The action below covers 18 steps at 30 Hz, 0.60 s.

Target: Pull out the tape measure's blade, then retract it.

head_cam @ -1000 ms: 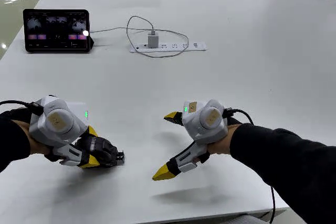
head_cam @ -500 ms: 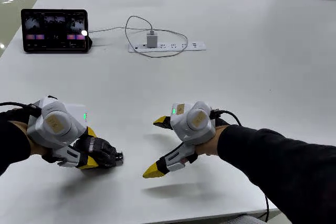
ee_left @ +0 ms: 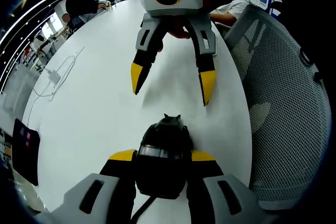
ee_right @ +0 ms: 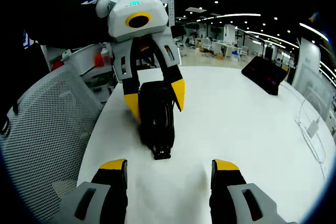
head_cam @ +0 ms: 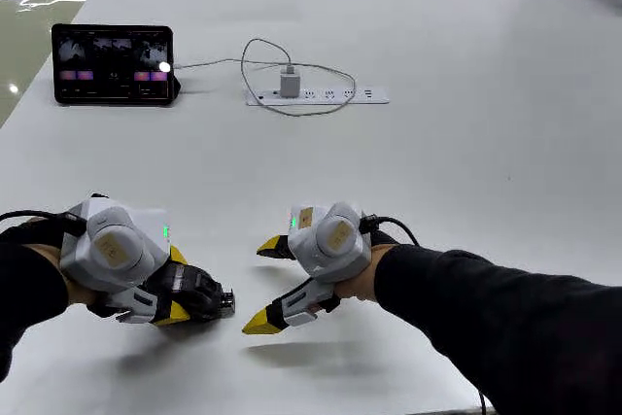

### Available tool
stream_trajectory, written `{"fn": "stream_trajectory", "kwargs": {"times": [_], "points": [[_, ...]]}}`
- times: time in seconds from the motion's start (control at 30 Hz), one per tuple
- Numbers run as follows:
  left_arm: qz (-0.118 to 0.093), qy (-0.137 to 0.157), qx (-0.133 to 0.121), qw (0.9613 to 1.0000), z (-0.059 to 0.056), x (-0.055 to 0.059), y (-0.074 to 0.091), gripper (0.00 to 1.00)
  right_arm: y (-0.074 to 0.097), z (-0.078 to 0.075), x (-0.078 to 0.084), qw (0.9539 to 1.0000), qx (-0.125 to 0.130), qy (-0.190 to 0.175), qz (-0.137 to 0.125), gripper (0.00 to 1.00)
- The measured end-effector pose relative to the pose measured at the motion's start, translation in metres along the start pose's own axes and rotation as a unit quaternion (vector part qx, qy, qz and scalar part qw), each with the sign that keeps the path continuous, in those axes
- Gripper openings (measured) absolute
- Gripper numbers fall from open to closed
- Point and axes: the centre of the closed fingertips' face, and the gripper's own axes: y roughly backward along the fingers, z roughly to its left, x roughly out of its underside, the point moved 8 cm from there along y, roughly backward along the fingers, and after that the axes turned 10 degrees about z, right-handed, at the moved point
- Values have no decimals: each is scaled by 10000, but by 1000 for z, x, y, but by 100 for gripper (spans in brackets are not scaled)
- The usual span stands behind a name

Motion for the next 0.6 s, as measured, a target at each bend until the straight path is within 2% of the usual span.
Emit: {"fn": "stream_trajectory", "kwargs": {"times": [0.2, 0.37, 0.6], "points": [[7, -1, 13, 10000, 0, 0, 0, 31, -8, 3, -3, 9998, -65, 143, 102, 53], [-8, 18, 33, 10000, 1, 1, -1, 31, -16, 6, -4, 9996, -46, 199, 196, 41], [-32, 50, 41, 10000, 1, 1, -1, 31, -22, 5, -5, 9993, -128, 209, 271, 36]]}}
